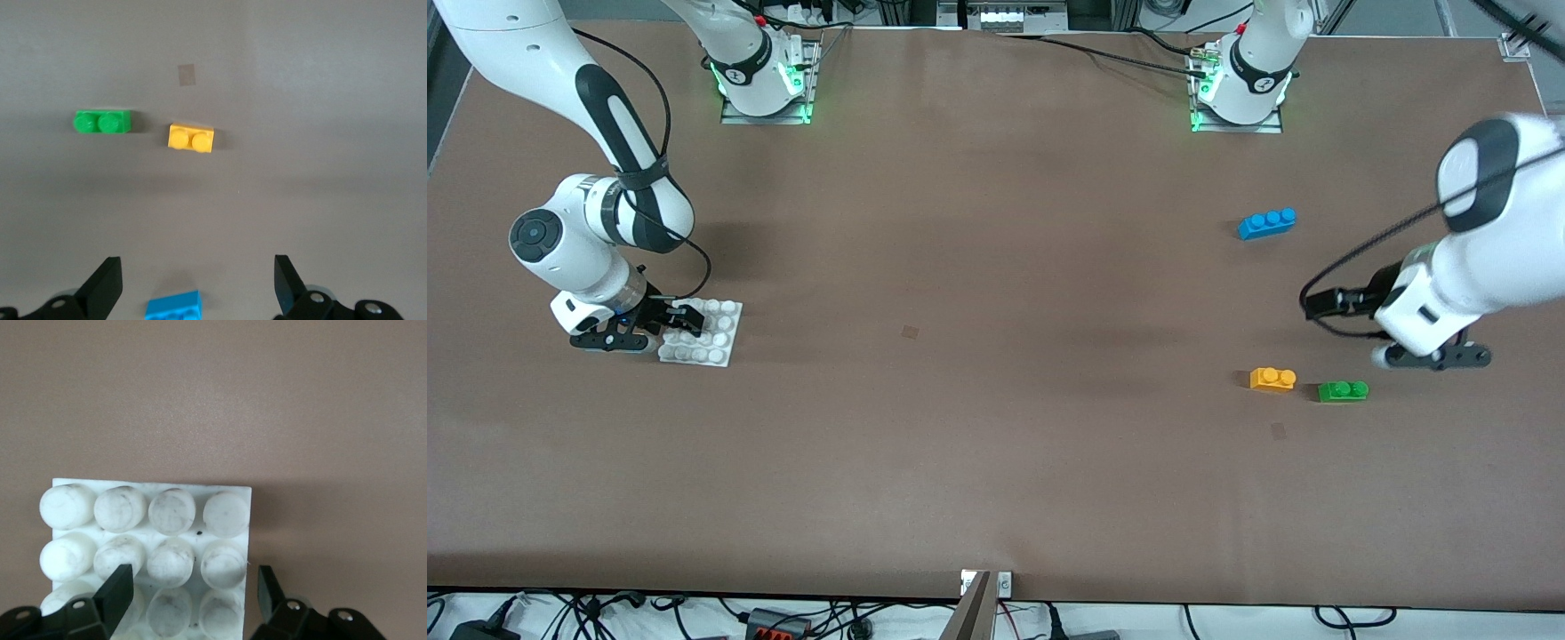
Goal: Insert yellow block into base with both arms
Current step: 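Slide the plate with the right gripper while the left gripper reaches the yellow block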
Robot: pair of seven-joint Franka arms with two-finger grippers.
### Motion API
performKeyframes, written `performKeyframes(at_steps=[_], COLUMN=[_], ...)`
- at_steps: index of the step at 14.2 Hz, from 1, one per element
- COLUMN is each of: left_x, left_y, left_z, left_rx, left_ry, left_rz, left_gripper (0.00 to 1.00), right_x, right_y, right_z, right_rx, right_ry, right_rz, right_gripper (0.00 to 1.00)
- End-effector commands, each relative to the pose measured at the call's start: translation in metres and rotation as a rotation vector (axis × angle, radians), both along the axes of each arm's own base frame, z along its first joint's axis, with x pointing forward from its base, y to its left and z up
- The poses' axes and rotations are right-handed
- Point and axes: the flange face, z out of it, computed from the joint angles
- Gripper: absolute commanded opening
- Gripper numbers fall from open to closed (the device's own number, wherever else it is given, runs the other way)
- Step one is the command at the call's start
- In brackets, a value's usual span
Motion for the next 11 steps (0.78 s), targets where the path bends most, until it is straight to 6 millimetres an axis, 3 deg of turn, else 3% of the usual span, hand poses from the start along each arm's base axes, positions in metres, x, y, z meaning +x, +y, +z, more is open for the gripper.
performKeyframes(at_steps=[1,2,4,11], left_x=[0.023,0.029,0.032,0.036], left_y=[-0.005,-0.005,-0.004,-0.004], left_z=[-0.029,-0.046,-0.057,-0.044], left_rx=[-0.026,-0.03,-0.029,-0.03], left_ry=[-0.02,-0.025,-0.02,-0.042], left_rz=[-0.001,0.006,0.009,0.004], left_gripper=[1.0,1.0,1.0,1.0], right_x=[-0.003,-0.004,-0.005,-0.01], right_y=[-0.005,-0.005,-0.005,0.007], right_z=[-0.004,-0.005,-0.01,-0.031], right_rx=[-0.001,-0.001,0.0,0.004], right_ry=[0.003,0.008,0.017,0.054], right_rz=[0.003,0.002,0.002,0.026], right_gripper=[0.64,0.6,0.56,0.57])
